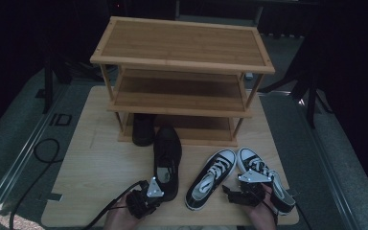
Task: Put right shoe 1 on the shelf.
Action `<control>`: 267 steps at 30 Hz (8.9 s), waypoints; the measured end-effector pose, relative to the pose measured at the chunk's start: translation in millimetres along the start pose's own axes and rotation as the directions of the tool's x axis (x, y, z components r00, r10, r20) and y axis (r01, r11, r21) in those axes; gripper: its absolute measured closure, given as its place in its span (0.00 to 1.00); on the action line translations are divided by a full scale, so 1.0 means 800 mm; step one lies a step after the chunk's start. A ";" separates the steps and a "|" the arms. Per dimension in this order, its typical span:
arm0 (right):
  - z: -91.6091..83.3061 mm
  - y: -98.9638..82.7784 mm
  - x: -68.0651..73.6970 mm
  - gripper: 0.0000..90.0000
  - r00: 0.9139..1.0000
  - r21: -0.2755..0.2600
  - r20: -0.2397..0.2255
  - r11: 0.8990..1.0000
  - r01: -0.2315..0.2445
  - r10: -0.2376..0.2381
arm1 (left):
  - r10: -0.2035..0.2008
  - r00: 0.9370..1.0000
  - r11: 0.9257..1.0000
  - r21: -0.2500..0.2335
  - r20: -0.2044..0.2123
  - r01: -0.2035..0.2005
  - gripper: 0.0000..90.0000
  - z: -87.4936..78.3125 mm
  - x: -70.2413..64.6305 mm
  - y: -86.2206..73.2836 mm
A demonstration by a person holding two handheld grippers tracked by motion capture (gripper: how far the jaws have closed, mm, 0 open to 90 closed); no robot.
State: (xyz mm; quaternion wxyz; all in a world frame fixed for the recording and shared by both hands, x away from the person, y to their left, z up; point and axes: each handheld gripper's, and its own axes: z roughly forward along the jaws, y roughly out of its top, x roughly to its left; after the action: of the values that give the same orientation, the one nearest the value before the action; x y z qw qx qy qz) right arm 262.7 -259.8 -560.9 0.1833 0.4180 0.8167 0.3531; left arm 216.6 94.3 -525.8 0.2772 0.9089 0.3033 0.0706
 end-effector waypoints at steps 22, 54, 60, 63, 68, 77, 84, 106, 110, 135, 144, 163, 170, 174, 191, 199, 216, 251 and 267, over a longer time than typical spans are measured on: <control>0.000 0.000 0.000 0.24 1.000 0.001 -0.001 1.000 0.001 -0.001 | -0.053 0.998 0.998 -0.032 -0.029 0.052 1.00 0.026 0.023 0.038; 0.000 0.000 0.000 0.24 1.000 0.001 -0.002 1.000 0.002 -0.002 | -0.122 0.989 0.990 -0.084 -0.083 0.115 0.99 0.016 0.062 0.066; 0.000 0.000 0.000 0.24 1.000 0.001 -0.002 1.000 0.003 -0.003 | -0.083 0.994 0.994 -0.079 -0.065 0.078 0.98 0.018 0.045 0.067; 0.000 0.000 0.001 0.24 1.000 0.001 -0.003 1.000 0.002 -0.002 | -0.062 0.997 0.995 -0.078 -0.049 0.058 0.98 0.022 0.038 0.071; 0.000 0.000 0.001 0.24 1.000 0.001 -0.003 1.000 0.002 -0.002 | -0.032 0.998 0.998 -0.047 -0.046 0.030 0.98 0.039 0.032 0.077; 0.000 0.000 0.001 0.24 1.000 0.001 -0.003 1.000 0.003 -0.003 | 0.009 0.998 1.000 -0.008 -0.069 -0.010 1.00 0.059 0.028 0.082; 0.000 0.000 0.001 0.24 1.000 0.002 -0.004 1.000 0.004 -0.004 | -0.038 0.993 0.999 -0.022 -0.112 0.036 1.00 0.054 0.045 0.082; 0.000 0.000 0.001 0.24 1.000 0.000 -0.004 1.000 0.006 -0.006 | -0.033 0.982 0.998 -0.052 -0.184 0.024 1.00 0.051 0.086 0.110; 0.000 0.000 0.001 0.24 1.000 0.002 -0.005 1.000 0.003 -0.003 | -0.045 0.980 0.998 -0.054 -0.195 0.035 1.00 0.052 0.095 0.112; 0.000 0.000 0.001 0.24 1.000 0.001 -0.006 1.000 0.007 -0.007 | -0.129 0.963 0.991 -0.065 -0.236 0.117 1.00 0.058 0.139 0.122; 0.000 0.000 0.001 0.24 1.000 0.001 -0.007 1.000 0.007 -0.007 | -0.112 0.972 0.991 -0.099 -0.206 0.093 0.88 0.053 0.126 0.118; 0.000 0.000 0.001 0.24 1.000 0.000 -0.006 1.000 0.006 -0.006 | -0.061 0.987 0.991 -0.131 -0.147 0.041 0.78 0.094 0.112 0.131; 0.000 -0.001 0.001 0.24 1.000 0.000 -0.005 1.000 0.006 -0.006 | -0.063 0.988 0.989 -0.144 -0.144 0.042 0.80 0.108 0.113 0.152; 0.000 -0.001 0.002 0.24 1.000 -0.001 -0.005 1.000 0.005 -0.005 | -0.074 0.985 0.987 -0.153 -0.154 0.050 0.78 0.118 0.113 0.161; 0.000 -0.001 0.002 0.24 1.000 0.000 -0.005 1.000 0.006 -0.006 | -0.270 0.948 0.927 -0.309 -0.166 0.210 0.62 0.149 0.110 0.184; -0.001 -0.001 0.002 0.24 1.000 0.001 -0.006 1.000 0.004 -0.004 | -0.311 0.930 0.913 -0.332 -0.197 0.235 0.61 0.158 0.113 0.188; -0.001 -0.001 0.002 0.24 1.000 0.000 -0.005 1.000 0.004 -0.004 | -0.369 0.889 0.890 -0.379 -0.270 0.254 0.61 0.172 0.111 0.198; -0.005 -0.003 0.012 0.26 1.000 0.010 0.013 1.000 -0.018 0.018 | -0.409 0.868 0.885 -0.354 -0.282 0.302 0.60 0.182 0.123 0.212; -0.042 0.012 0.033 0.42 1.000 -0.055 -0.019 0.998 -0.026 0.025 | -0.406 0.869 0.886 -0.355 -0.283 0.298 0.60 0.182 0.123 0.212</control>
State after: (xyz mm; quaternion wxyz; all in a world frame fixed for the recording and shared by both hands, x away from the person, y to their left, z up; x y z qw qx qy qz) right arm 232.4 -249.2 -531.1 0.1828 0.4199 0.8028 0.3818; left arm 426.1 -26.6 -558.6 0.3616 0.7573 0.4958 0.2235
